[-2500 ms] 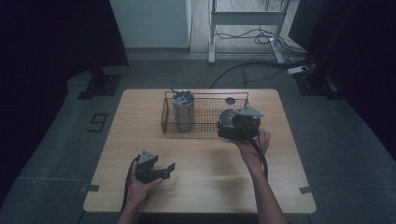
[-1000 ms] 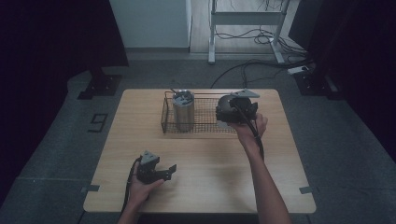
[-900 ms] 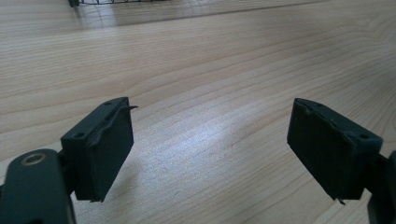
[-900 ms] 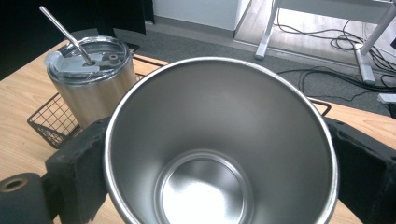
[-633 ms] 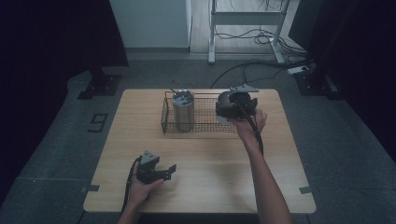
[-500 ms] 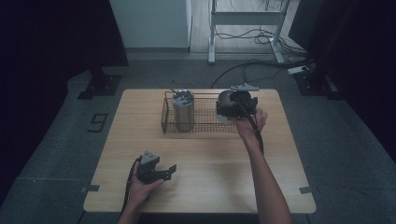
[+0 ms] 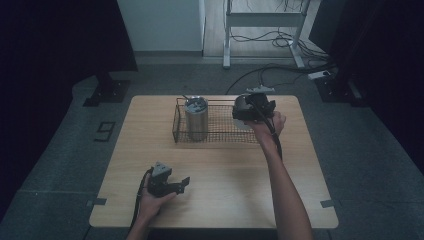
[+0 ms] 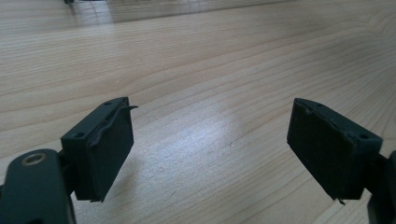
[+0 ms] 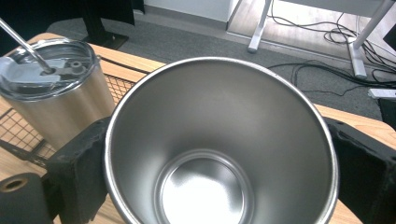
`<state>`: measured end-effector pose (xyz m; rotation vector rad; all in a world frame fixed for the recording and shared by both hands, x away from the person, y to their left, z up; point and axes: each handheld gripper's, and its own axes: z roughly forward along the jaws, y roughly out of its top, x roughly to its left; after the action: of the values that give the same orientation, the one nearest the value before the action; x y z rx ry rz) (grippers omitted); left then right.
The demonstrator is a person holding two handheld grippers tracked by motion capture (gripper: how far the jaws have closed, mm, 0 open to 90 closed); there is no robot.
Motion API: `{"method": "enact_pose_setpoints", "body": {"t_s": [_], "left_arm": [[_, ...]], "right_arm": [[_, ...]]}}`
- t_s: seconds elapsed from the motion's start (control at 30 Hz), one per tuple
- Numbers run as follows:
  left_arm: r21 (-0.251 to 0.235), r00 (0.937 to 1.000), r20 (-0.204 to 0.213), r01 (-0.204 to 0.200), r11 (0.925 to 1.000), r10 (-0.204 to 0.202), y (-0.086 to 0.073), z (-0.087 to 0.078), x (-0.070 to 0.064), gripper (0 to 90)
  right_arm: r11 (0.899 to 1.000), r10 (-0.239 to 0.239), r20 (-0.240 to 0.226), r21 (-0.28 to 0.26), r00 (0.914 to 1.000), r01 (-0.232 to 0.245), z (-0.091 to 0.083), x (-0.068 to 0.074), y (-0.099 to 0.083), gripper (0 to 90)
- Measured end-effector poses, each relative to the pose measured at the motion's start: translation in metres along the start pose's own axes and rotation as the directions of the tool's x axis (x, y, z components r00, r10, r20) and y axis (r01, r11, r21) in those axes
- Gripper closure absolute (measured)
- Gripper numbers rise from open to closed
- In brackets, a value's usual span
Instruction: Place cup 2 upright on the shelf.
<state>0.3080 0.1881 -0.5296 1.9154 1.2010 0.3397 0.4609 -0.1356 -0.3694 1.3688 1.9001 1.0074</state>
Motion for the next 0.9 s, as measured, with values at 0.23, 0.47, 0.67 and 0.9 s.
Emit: {"method": "enact_pose_setpoints", "body": {"t_s": [0.23,0.47,0.67,0.9], "left_arm": [[0.003,1.0,0.0,0.001,1.0,-0.001,0.0,0.0,0.001,14.7],[0.005,1.0,0.0,0.001,1.0,-0.001,-0.001,0.0,0.001,14.7],[0.008,1.0,-0.003,0.0,1.0,0.0,-0.001,0.001,0.002,14.7],[0.018,1.0,-0.005,-0.001,0.9998,0.001,-0.002,0.002,0.002,14.7]], "right_arm": [[1.0,-0.003,0.007,0.013,1.0,0.003,0.013,-0.002,0.004,5.8],[1.0,0.012,0.01,0.023,0.9999,-0.012,0.025,-0.006,0.006,5.8],[1.0,0.007,0.016,0.029,0.9999,-0.007,0.033,-0.008,0.009,5.8],[0.999,0.004,0.023,0.048,0.9997,-0.005,0.045,-0.009,0.007,5.8]]}}
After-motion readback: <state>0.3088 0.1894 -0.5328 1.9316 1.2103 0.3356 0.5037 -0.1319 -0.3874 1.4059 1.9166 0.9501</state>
